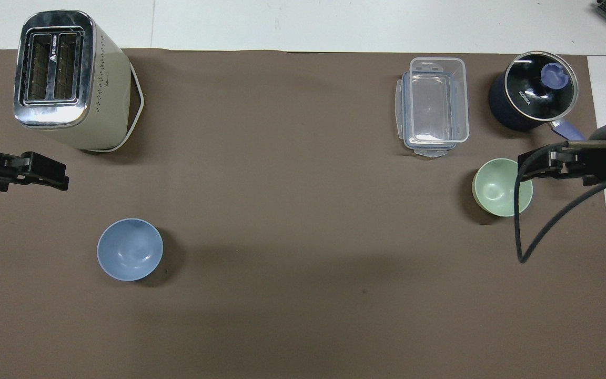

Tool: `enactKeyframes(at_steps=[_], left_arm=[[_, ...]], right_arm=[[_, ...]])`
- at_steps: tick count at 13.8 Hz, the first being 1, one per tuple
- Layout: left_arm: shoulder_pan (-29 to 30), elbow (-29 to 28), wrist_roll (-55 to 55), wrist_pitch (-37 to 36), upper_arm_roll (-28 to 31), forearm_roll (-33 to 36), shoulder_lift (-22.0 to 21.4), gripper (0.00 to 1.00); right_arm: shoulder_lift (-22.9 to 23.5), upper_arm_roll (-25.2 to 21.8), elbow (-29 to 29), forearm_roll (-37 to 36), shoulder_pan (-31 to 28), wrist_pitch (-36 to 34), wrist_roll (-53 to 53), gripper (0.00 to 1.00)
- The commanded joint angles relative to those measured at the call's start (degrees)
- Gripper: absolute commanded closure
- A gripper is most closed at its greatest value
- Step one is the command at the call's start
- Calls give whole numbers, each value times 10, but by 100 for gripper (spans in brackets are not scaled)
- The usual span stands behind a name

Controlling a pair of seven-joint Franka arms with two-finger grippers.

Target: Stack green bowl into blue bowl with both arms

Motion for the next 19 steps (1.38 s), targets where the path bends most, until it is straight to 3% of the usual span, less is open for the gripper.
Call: enactKeyframes(at_steps=[1, 8, 19], left_arm=[[-6, -5, -11, -8, 1, 11, -6, 0], [-6, -9, -8, -6, 1, 10, -8, 0], [6, -70, 26, 29, 6, 7, -41, 0]], right_arm=[[-28, 2, -45, 15, -7, 26, -66, 0], [-42, -1, -67, 15, -10, 34, -76, 0], [-14, 0, -17, 32, -13, 26, -40, 0]])
